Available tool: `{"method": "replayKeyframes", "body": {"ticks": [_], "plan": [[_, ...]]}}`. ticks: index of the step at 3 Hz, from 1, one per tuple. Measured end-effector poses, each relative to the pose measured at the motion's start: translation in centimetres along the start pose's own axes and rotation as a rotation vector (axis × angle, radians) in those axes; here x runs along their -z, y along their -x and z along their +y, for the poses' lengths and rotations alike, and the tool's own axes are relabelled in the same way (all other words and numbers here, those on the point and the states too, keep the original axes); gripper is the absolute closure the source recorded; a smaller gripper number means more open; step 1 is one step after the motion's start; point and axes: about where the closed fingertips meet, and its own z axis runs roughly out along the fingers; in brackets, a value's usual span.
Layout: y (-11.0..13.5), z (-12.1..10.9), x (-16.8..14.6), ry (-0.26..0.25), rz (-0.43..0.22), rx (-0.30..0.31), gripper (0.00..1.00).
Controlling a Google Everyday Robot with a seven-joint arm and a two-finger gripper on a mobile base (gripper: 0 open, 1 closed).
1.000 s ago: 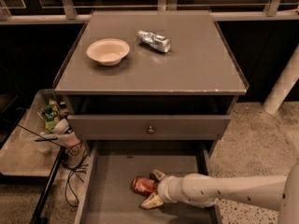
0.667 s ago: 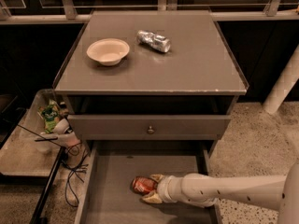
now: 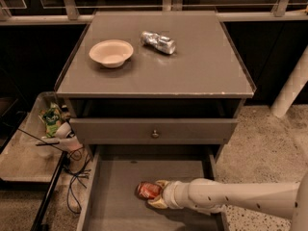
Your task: Pick coke can from middle drawer and place on counter
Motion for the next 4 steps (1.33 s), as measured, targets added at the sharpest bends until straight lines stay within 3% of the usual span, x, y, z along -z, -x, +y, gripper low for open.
{"method": "replayKeyframes", "body": {"ticks": [1,3,4], "plan": [[0.6,-0.5,1.9,-0.015,-0.014,0.014,1.00],[2.4,-2.3,8.9,-0.082,-0.036,0.071,1.00],[3.6,-4.3,13.0,-0.105,-0.060,0.101,1.00]]}}
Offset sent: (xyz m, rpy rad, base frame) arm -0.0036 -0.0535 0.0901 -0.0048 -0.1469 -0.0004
